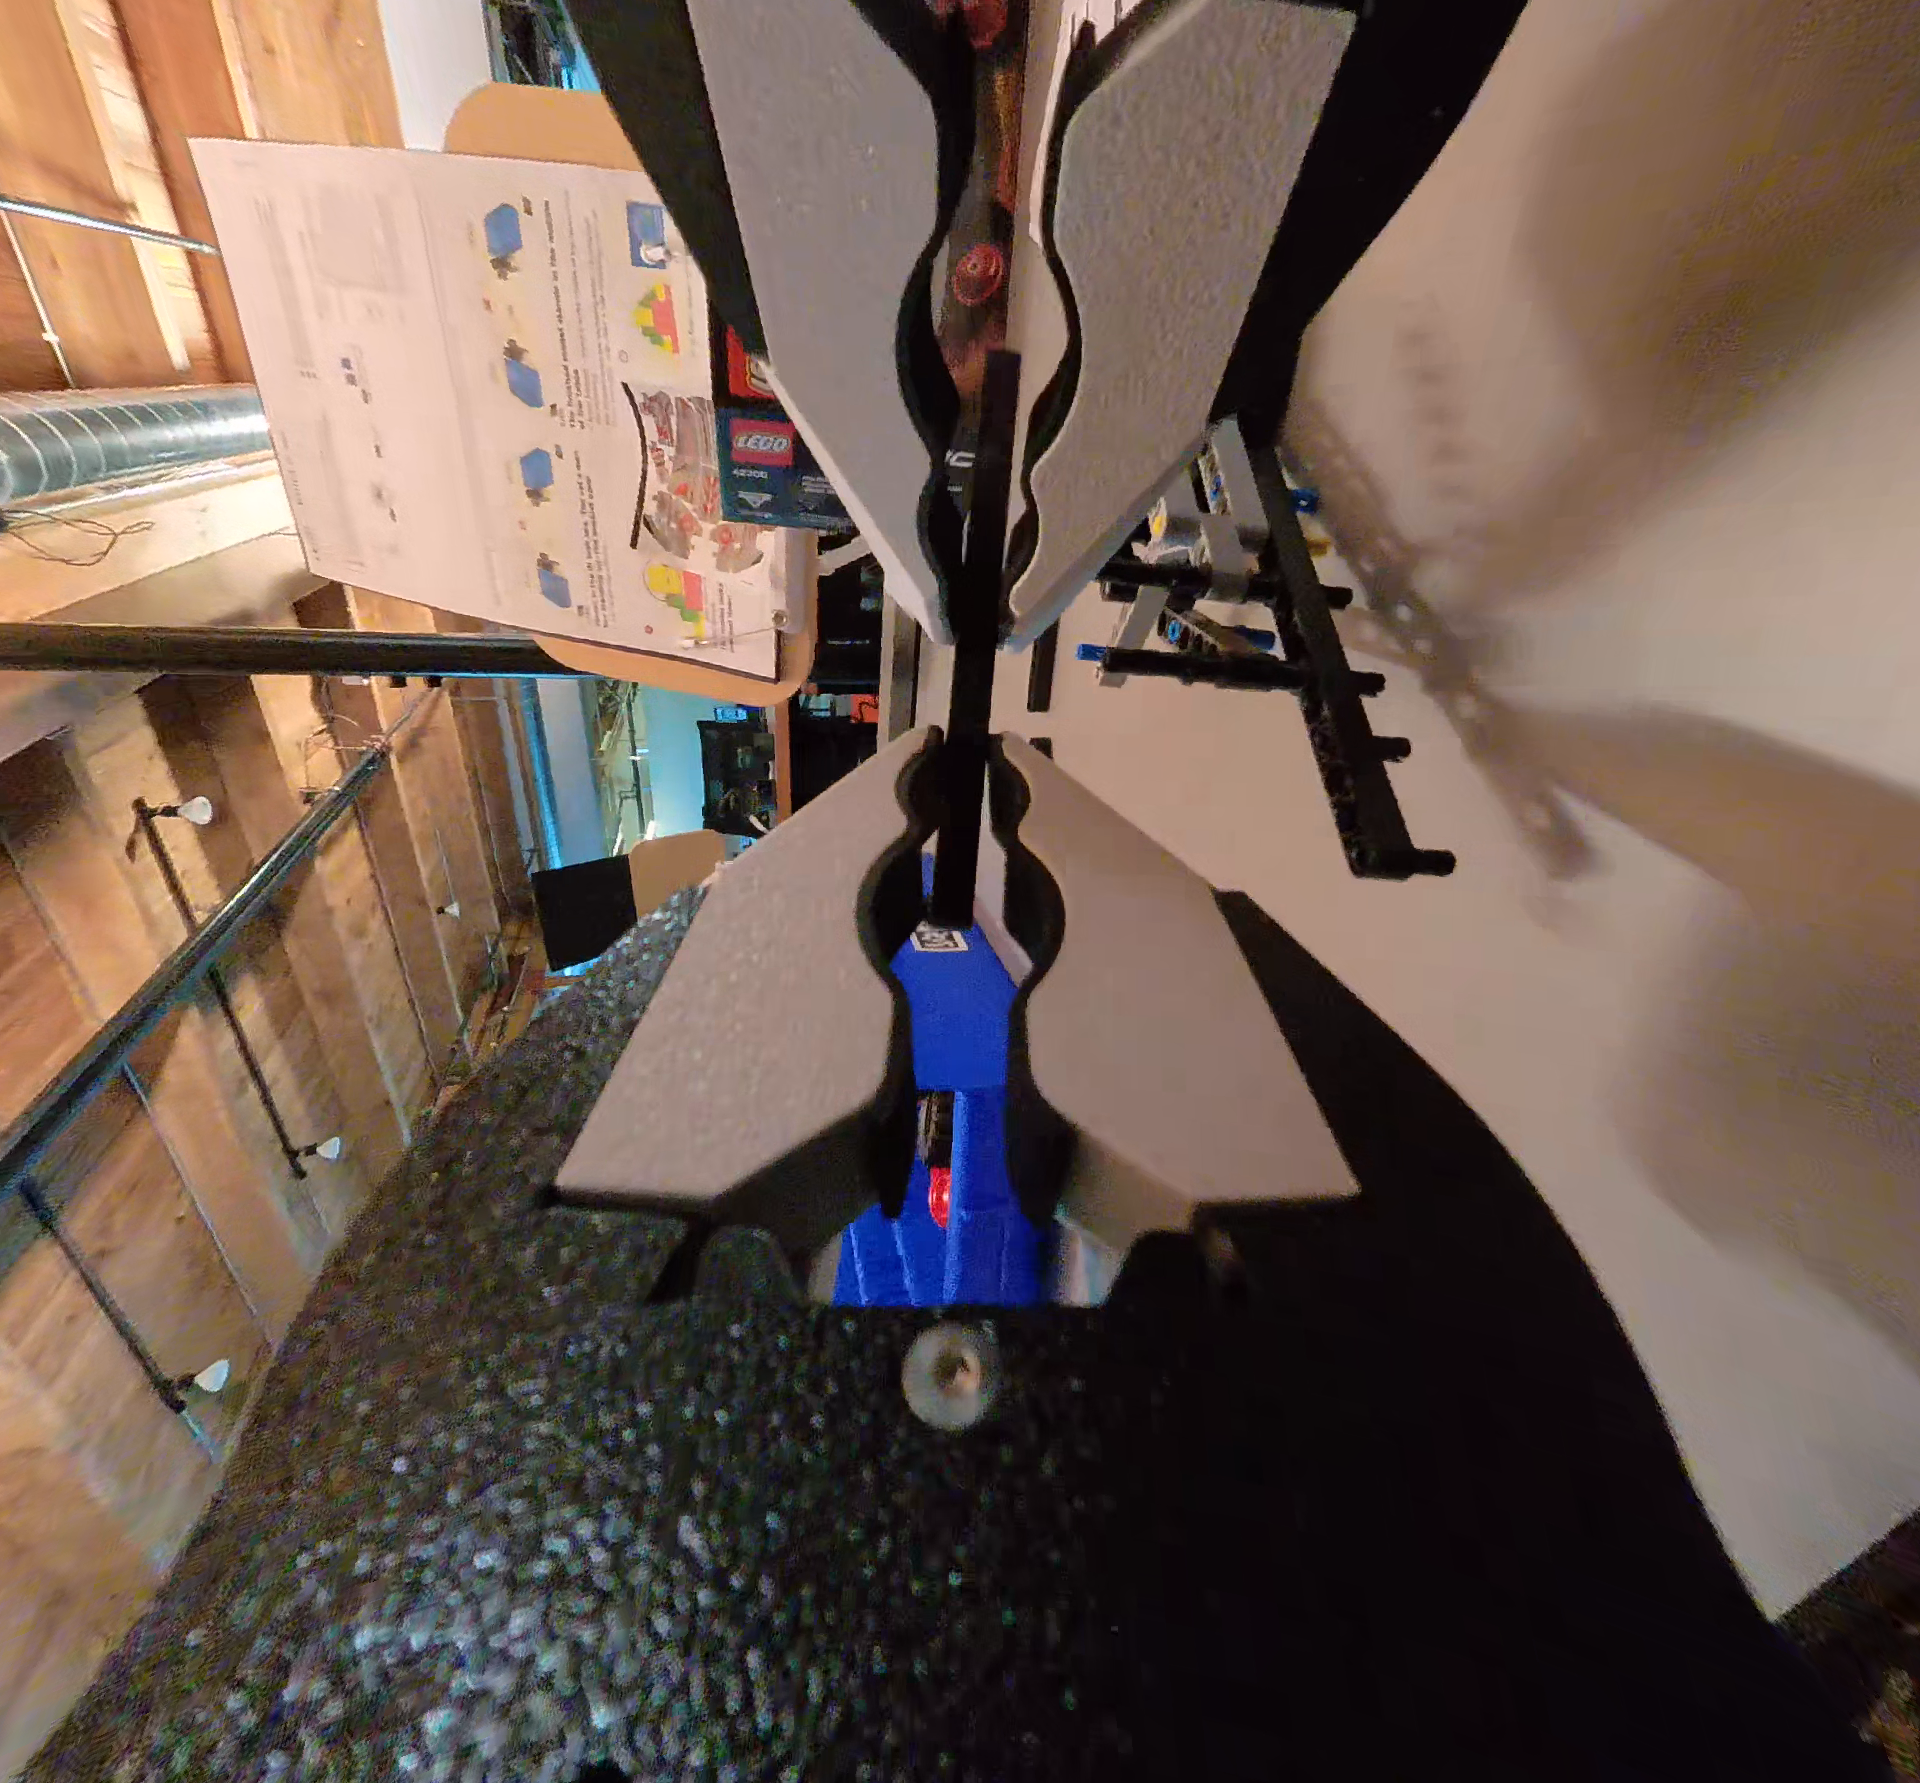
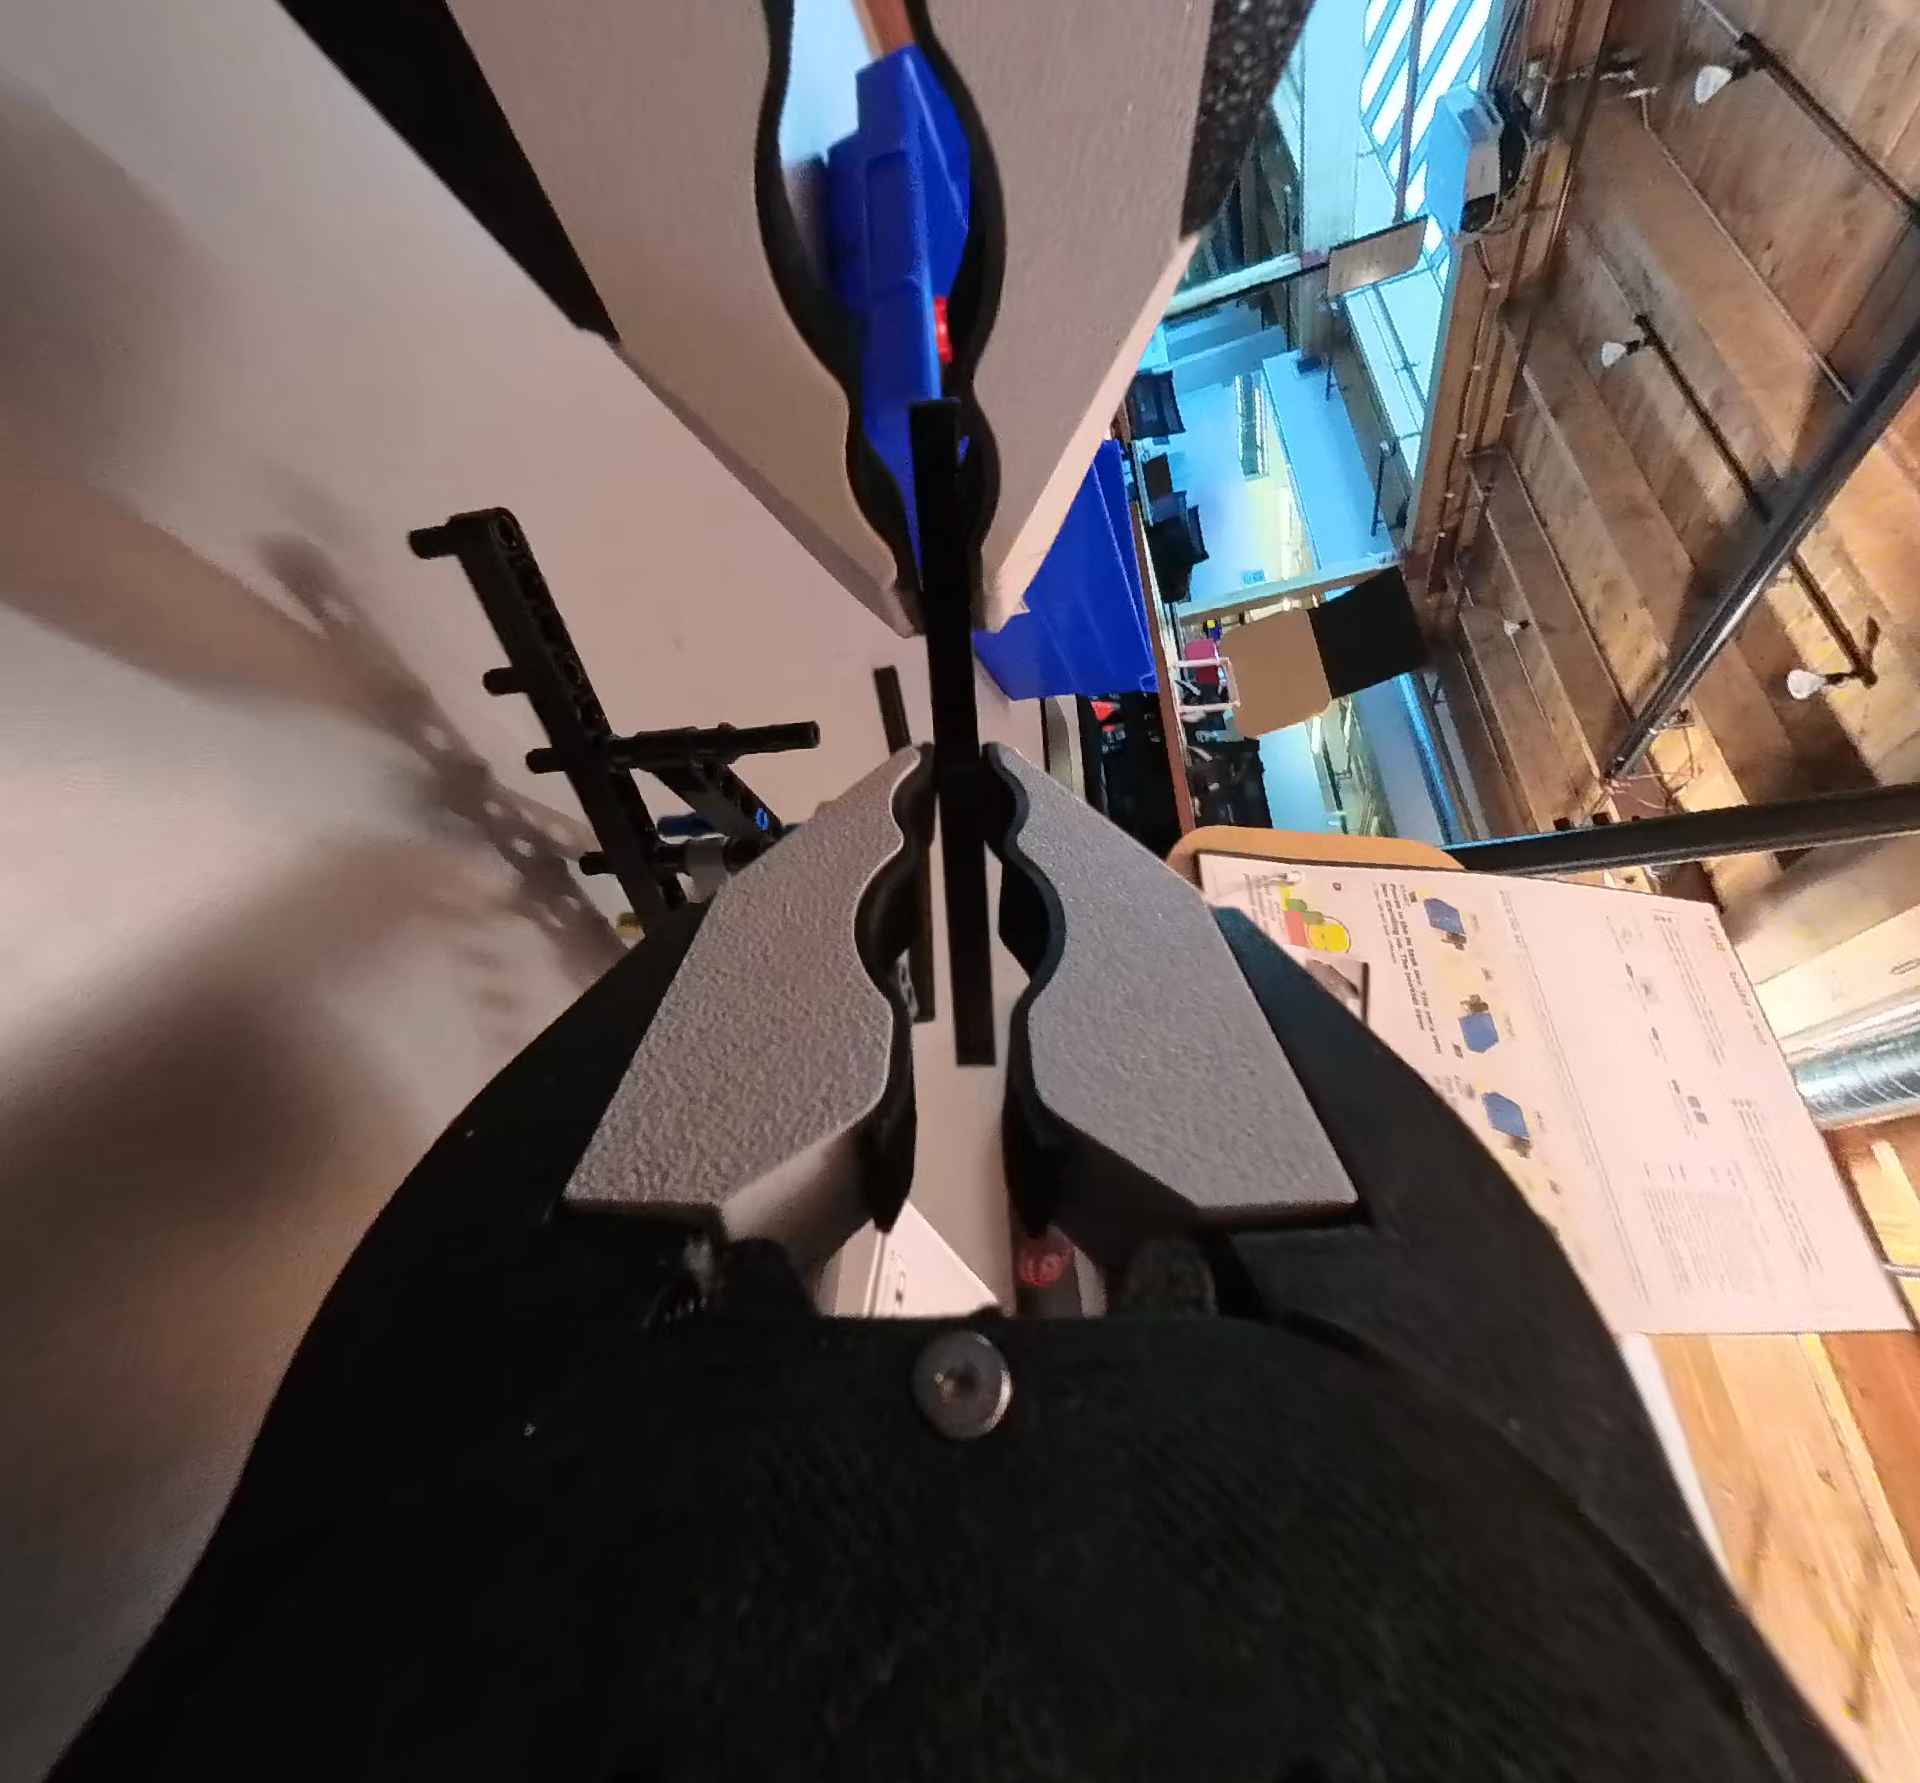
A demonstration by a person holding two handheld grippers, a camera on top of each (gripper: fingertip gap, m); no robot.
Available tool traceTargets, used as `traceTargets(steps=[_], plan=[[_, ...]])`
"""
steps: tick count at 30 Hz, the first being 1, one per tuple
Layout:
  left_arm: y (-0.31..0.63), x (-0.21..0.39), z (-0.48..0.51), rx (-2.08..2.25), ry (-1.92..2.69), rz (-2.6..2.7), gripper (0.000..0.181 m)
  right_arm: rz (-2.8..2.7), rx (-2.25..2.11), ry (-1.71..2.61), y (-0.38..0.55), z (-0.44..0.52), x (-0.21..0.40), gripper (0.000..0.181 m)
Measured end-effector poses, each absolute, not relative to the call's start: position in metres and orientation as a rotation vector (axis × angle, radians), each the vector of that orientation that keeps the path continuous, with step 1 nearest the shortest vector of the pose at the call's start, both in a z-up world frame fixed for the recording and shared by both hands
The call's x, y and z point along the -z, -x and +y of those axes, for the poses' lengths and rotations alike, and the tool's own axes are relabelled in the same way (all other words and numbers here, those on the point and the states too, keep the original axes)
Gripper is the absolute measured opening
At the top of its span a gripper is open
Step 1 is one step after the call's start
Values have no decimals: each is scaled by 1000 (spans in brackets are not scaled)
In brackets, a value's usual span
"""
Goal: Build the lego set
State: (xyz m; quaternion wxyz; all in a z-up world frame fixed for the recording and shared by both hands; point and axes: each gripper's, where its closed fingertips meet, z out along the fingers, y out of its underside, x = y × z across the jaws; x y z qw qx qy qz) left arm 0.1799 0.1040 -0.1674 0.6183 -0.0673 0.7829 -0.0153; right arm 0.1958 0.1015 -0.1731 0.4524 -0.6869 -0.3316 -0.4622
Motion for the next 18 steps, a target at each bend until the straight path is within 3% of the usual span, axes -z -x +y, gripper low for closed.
traceTargets(steps=[2,6,9,12,14,18], plan=[[-177,166,100,128,189,1834,6,-802,1104,1677,-194,101,174,5],[-170,162,103,476,480,1960,37,-816,1115,1657,-196,98,175,5],[-166,166,109,760,759,2060,45,-836,1116,1626,-195,97,173,5],[-161,172,103,1071,975,2123,41,-913,1159,1597,-190,98,176,5],[-160,175,96,1209,1040,2144,23,-947,1190,1575,-186,100,177,5],[-166,183,94,1233,1081,2147,21,-953,1186,1590,-185,102,181,5]])
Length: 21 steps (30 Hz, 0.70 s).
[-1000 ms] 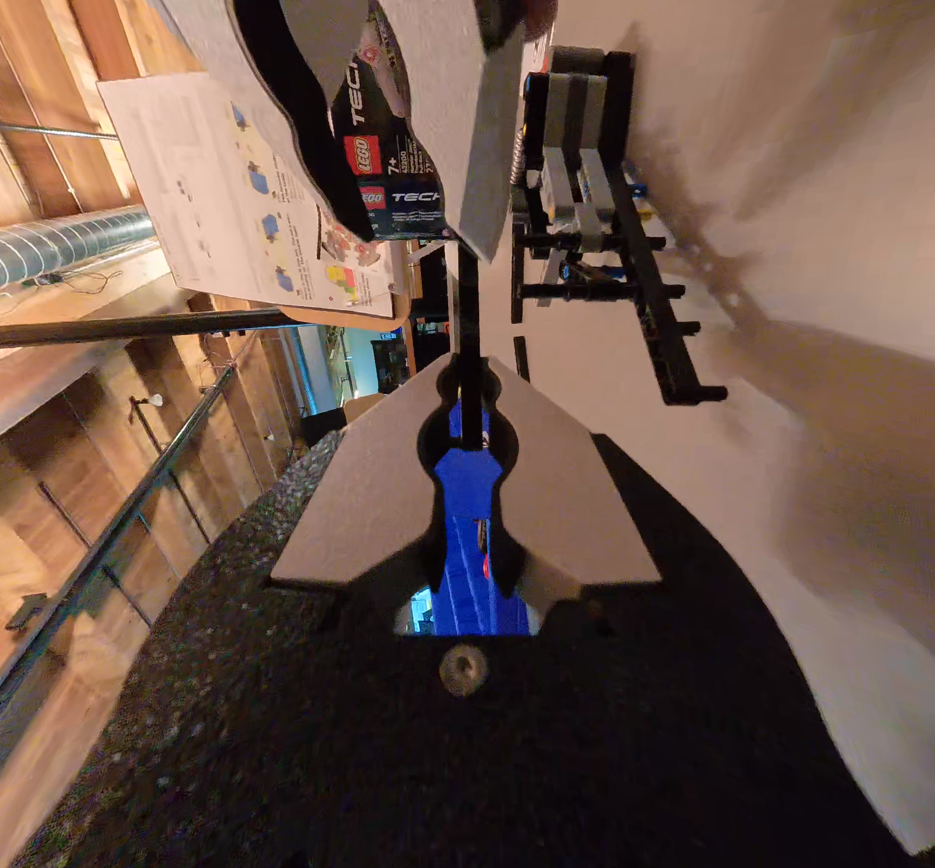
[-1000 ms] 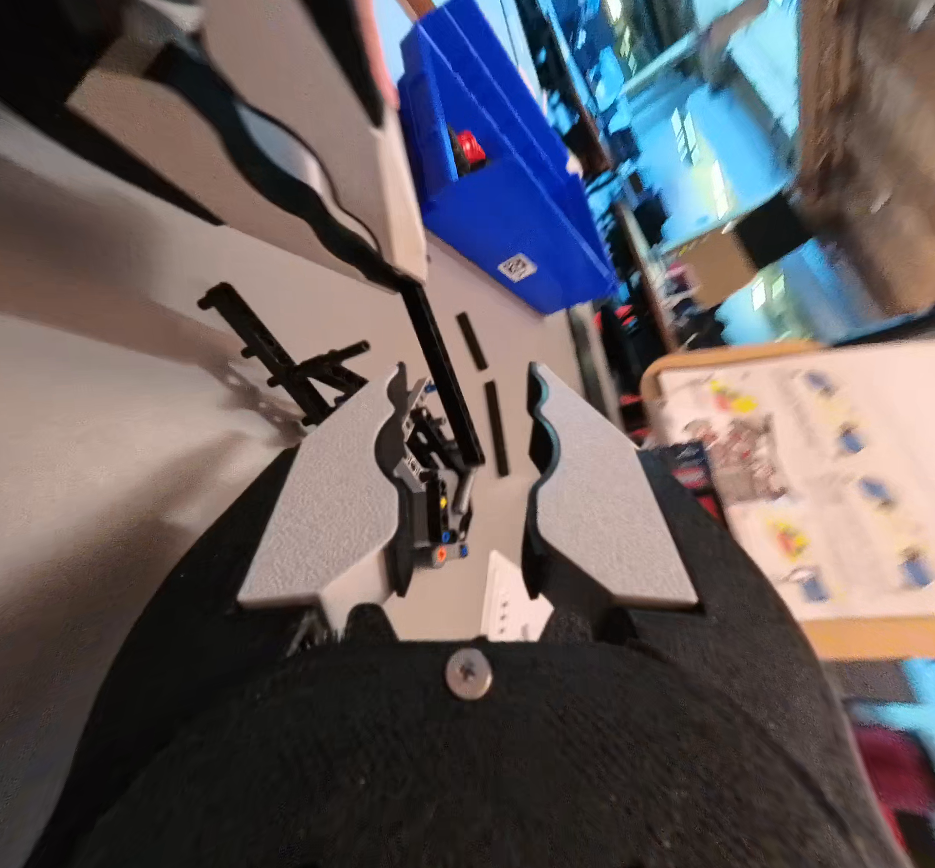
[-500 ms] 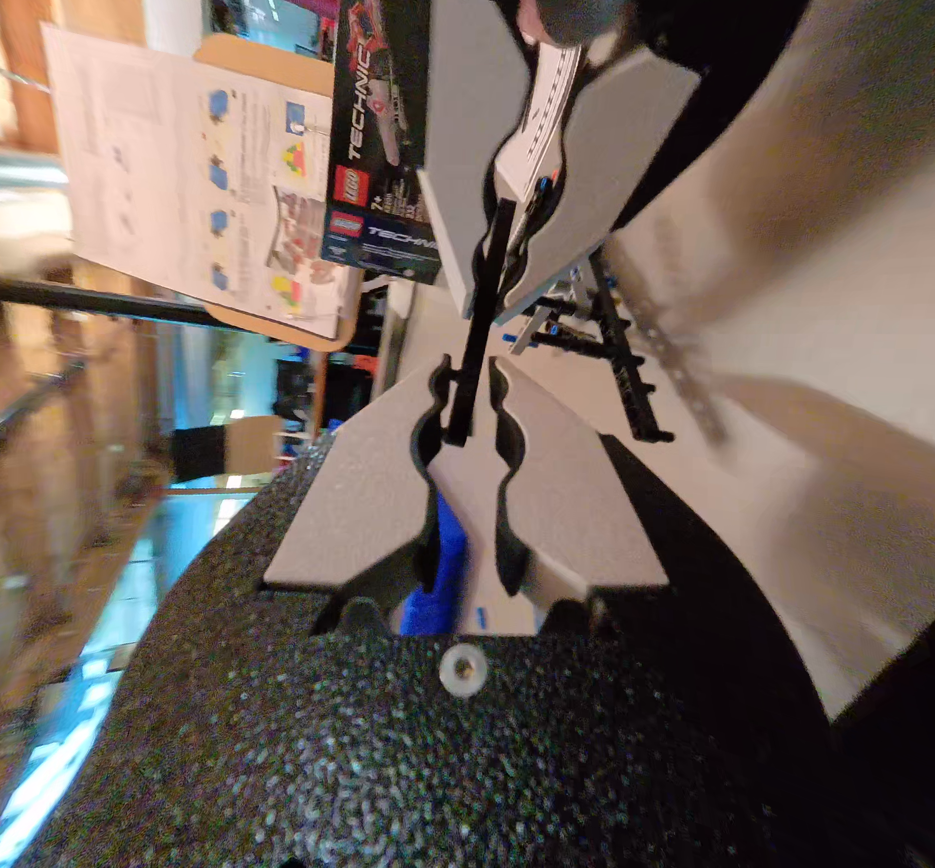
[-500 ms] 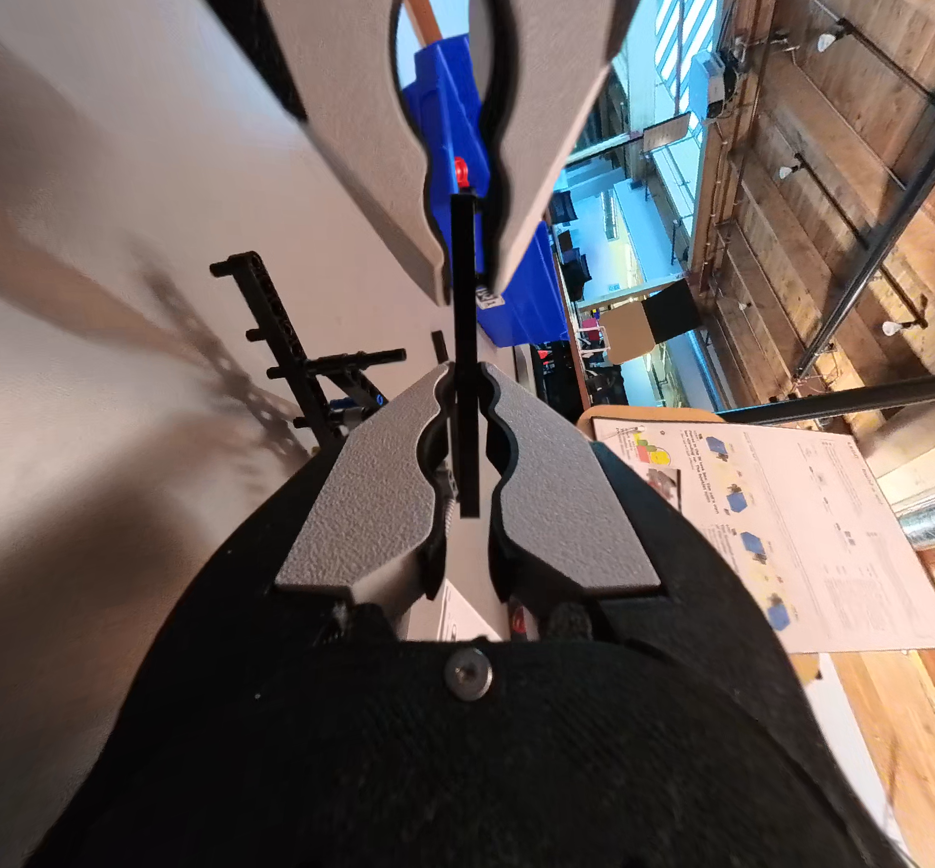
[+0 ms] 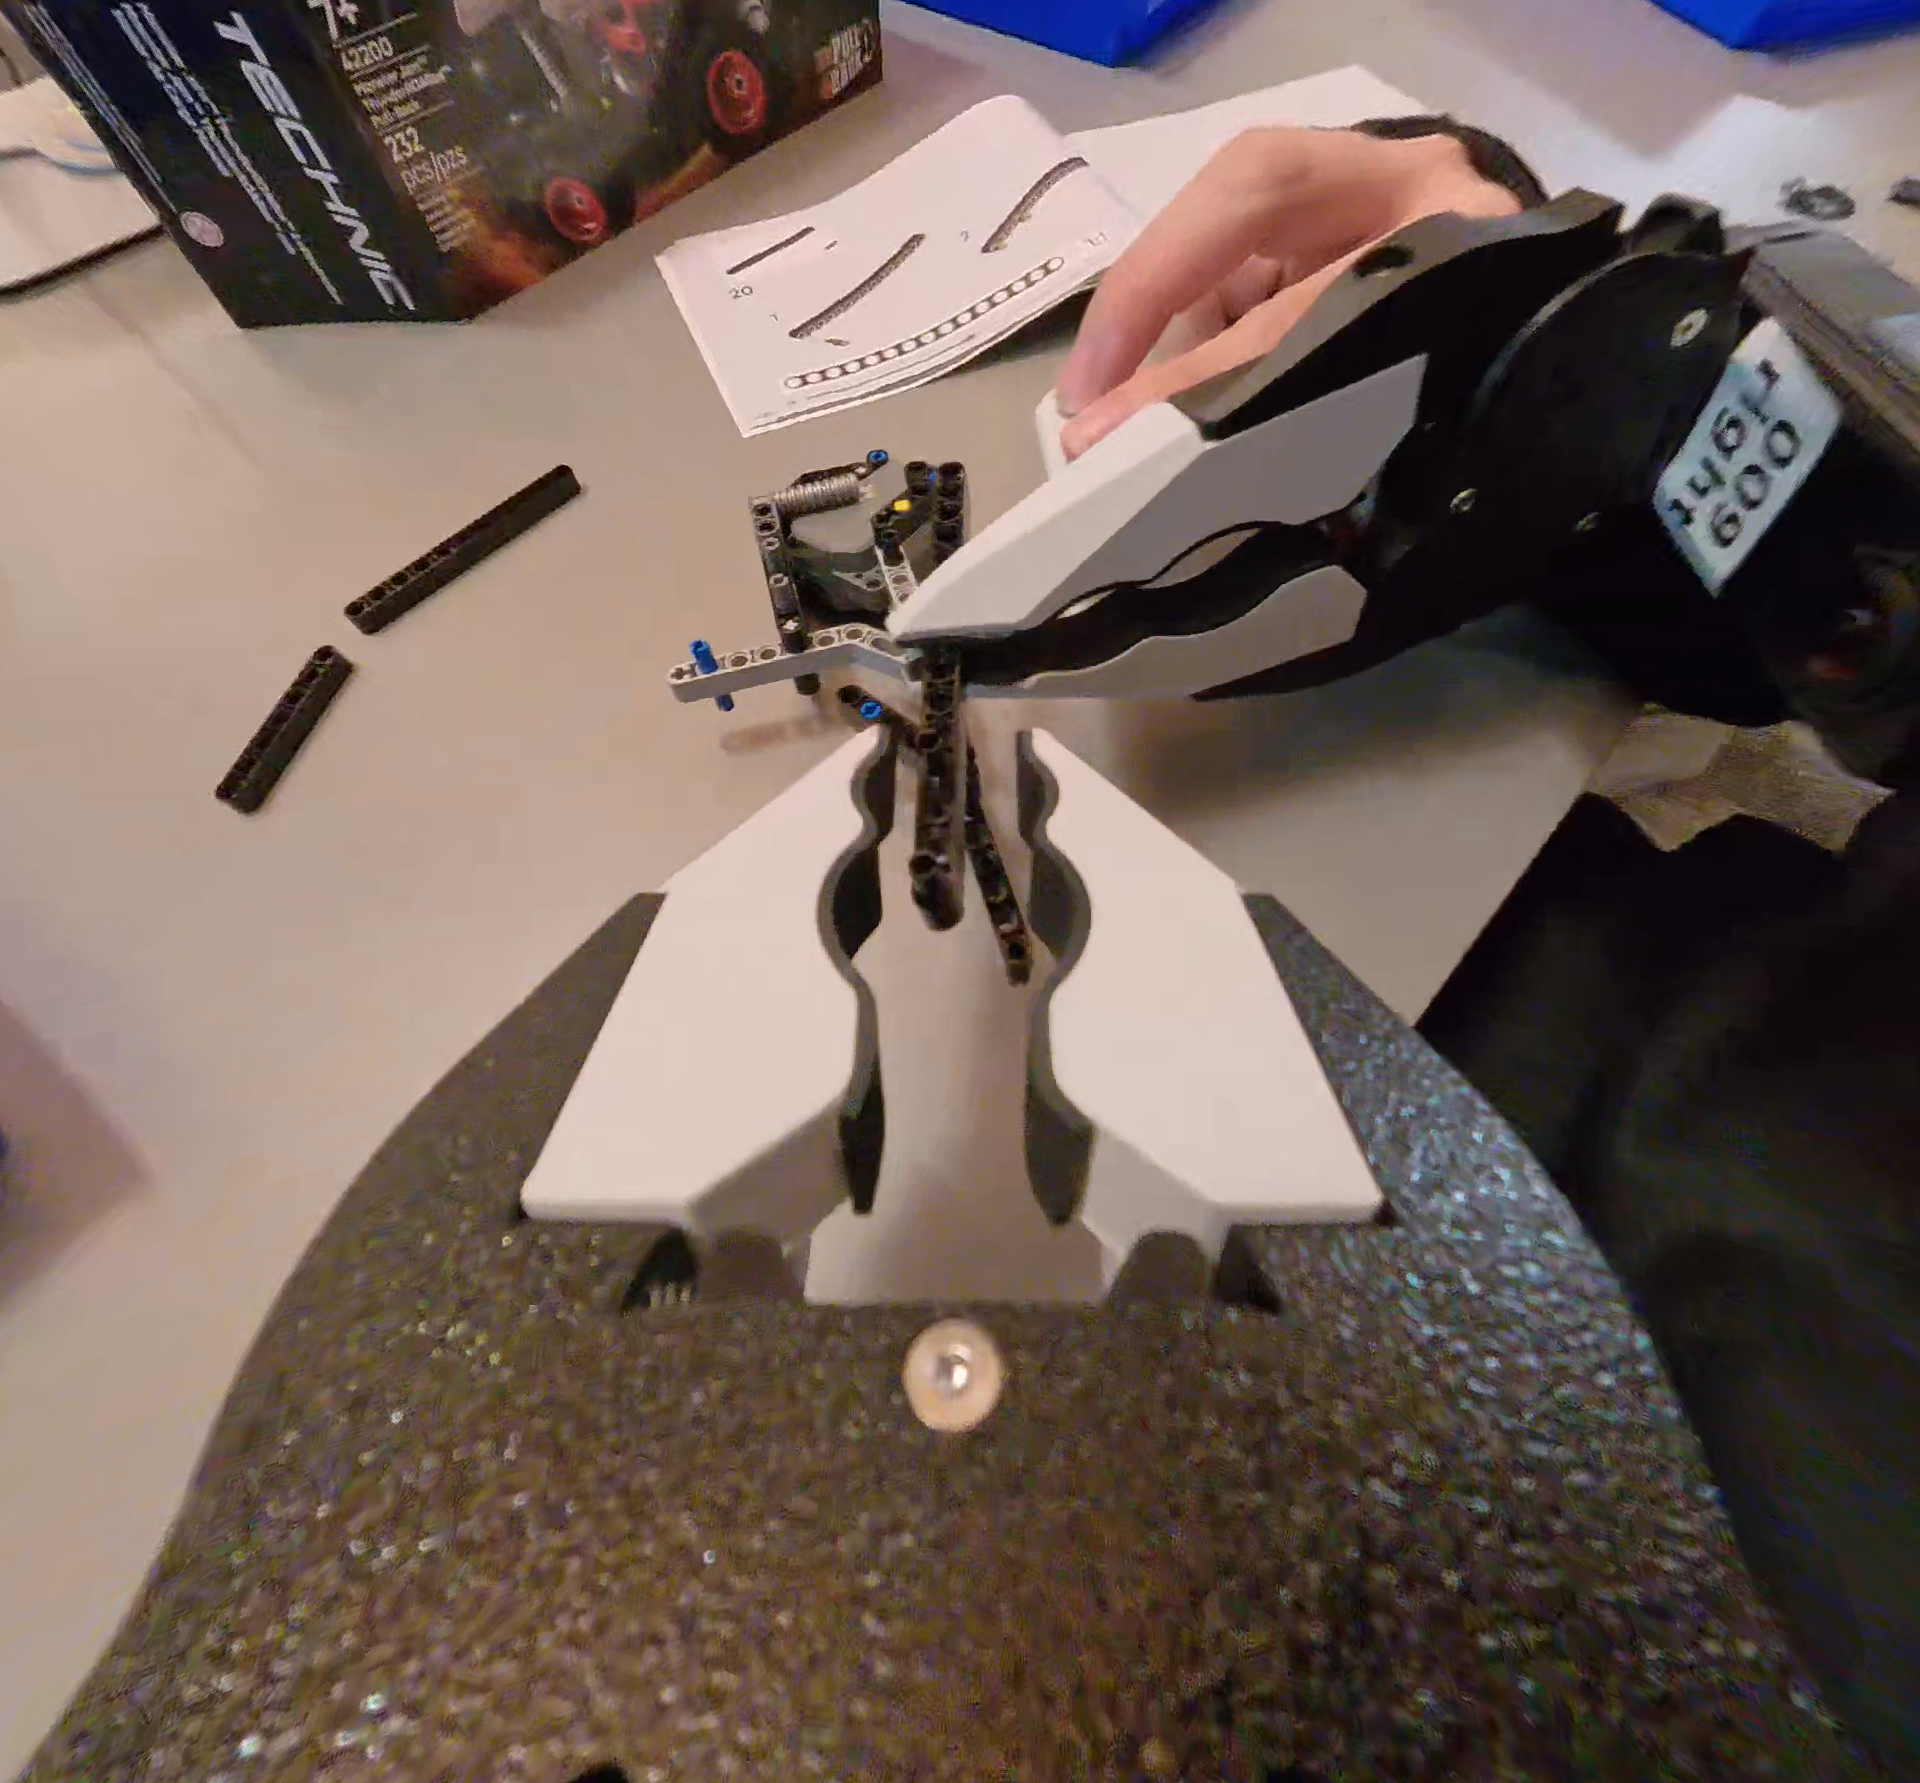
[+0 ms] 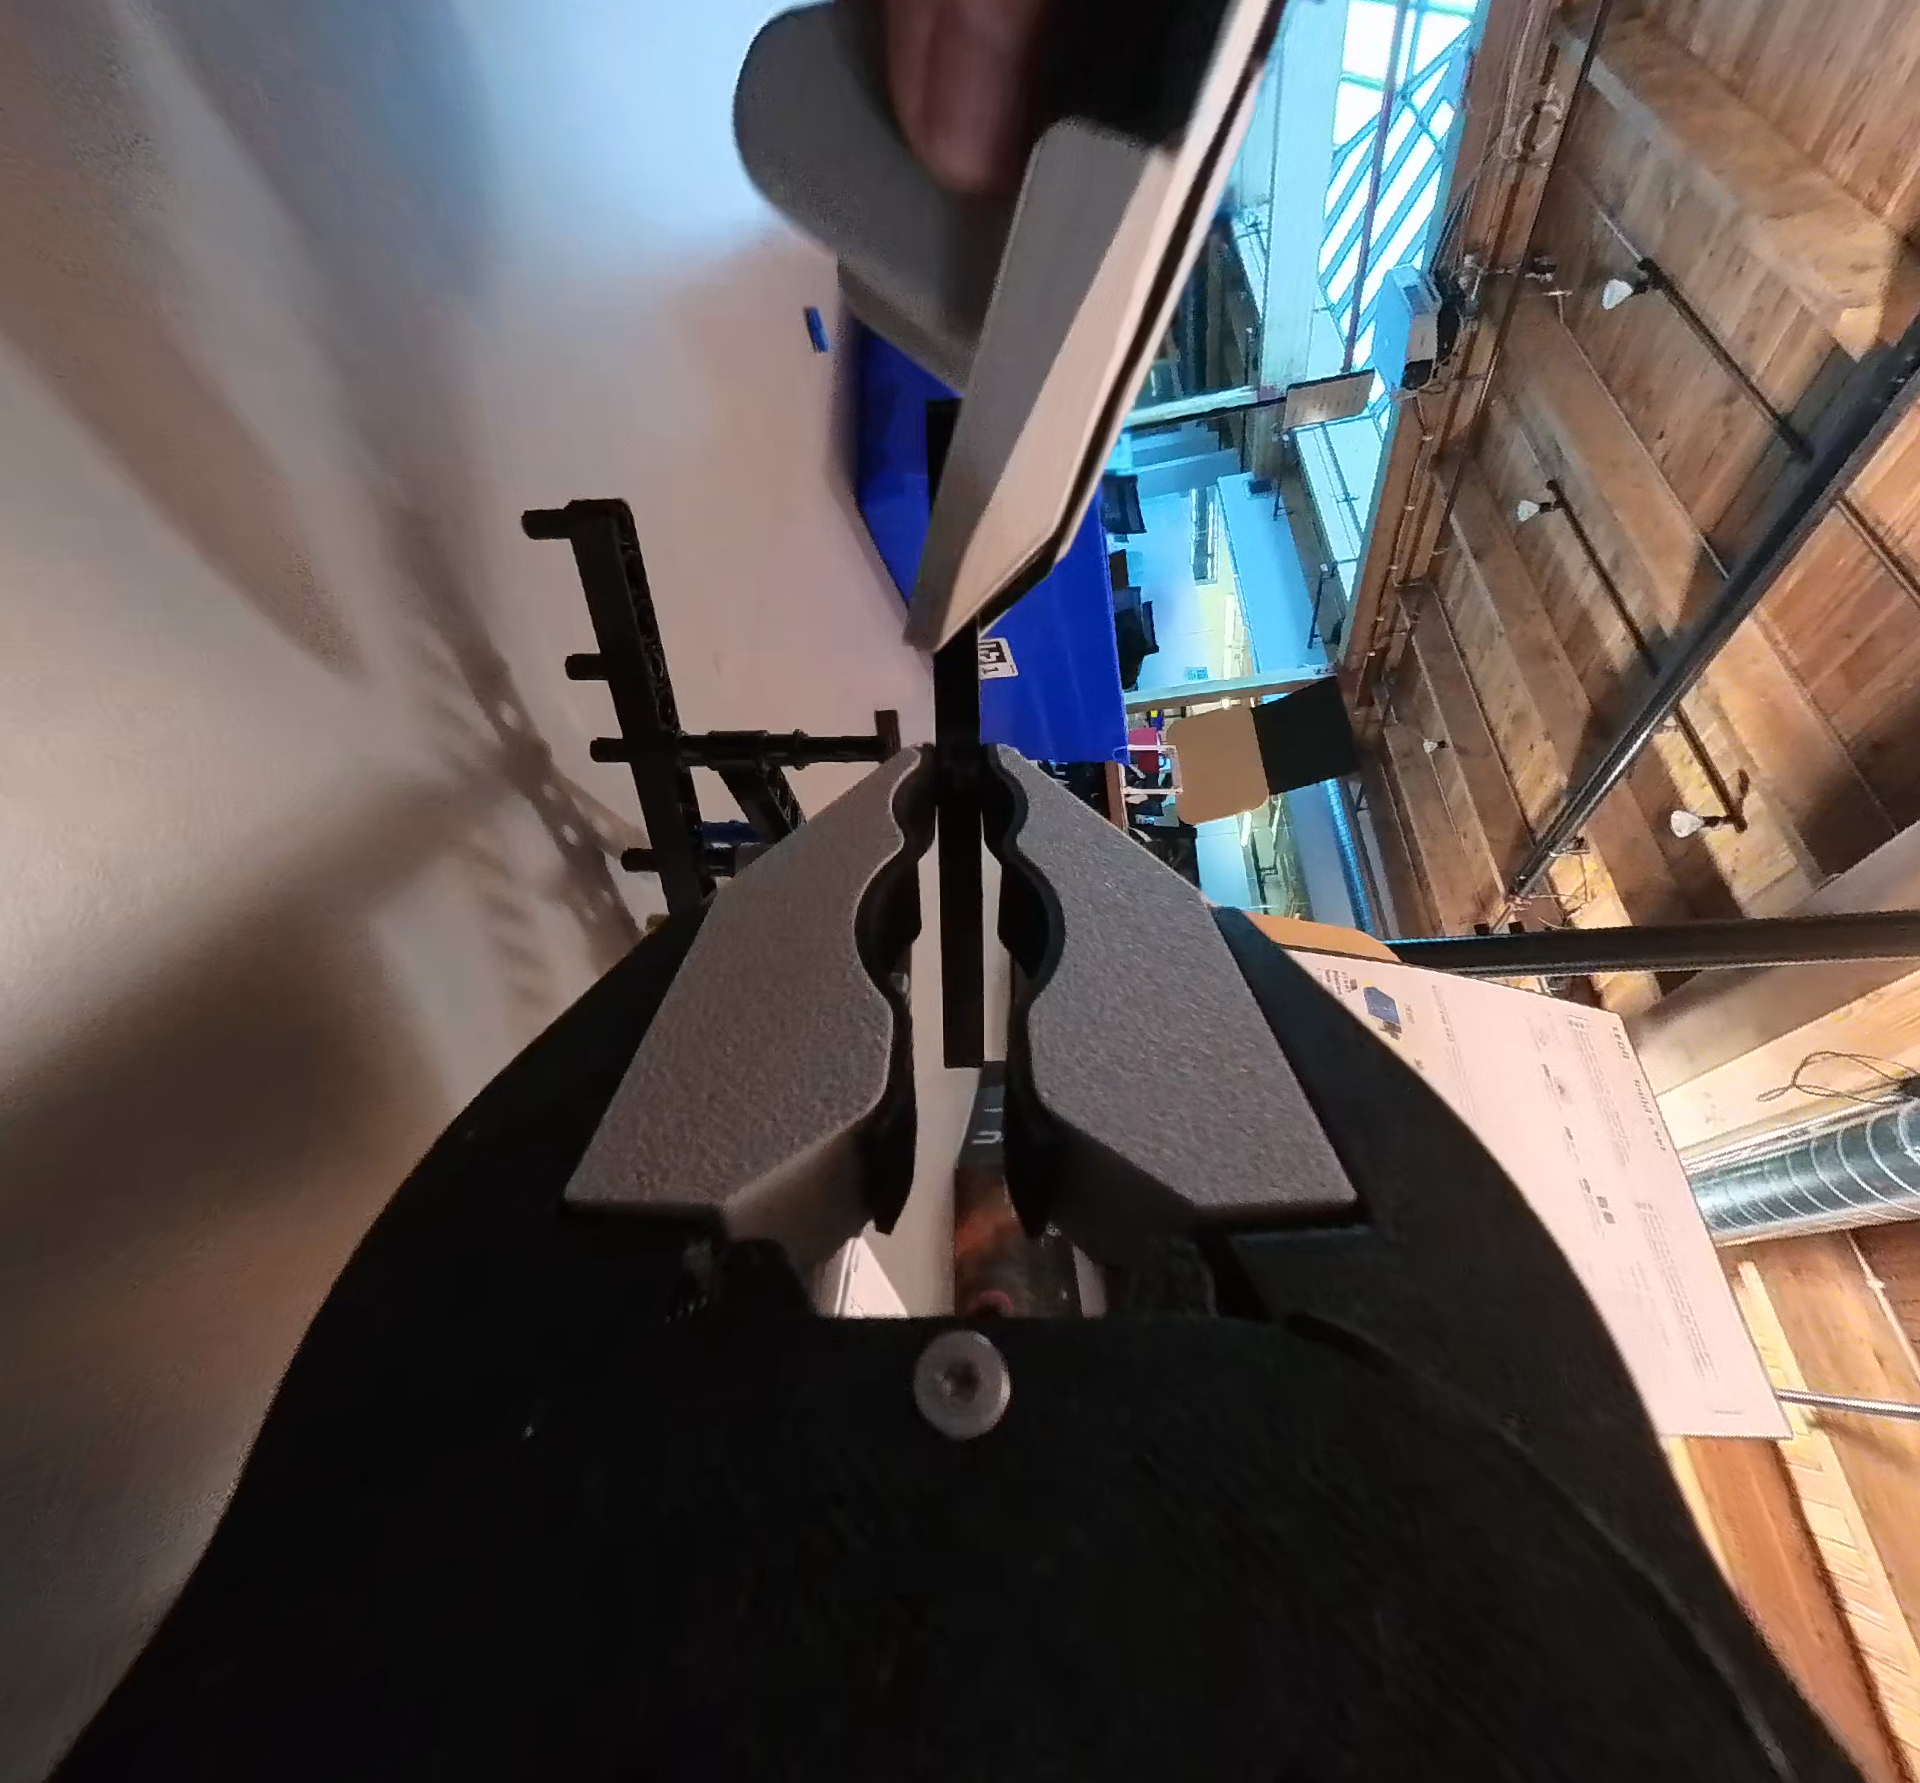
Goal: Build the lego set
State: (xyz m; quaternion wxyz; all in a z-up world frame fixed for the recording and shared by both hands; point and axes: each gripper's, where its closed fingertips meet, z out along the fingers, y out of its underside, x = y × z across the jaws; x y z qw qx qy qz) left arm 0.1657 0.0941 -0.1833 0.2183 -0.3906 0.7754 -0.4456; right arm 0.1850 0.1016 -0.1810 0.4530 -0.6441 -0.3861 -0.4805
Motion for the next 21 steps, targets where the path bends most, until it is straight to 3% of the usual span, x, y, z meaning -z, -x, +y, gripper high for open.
traceTargets(steps=[4,21], plan=[[-172,185,91,1231,1056,2109,6,-913,1141,1599,-186,101,180,5],[-179,186,90,1218,1009,2017,6,-939,1201,1589,-197,97,179,5]])
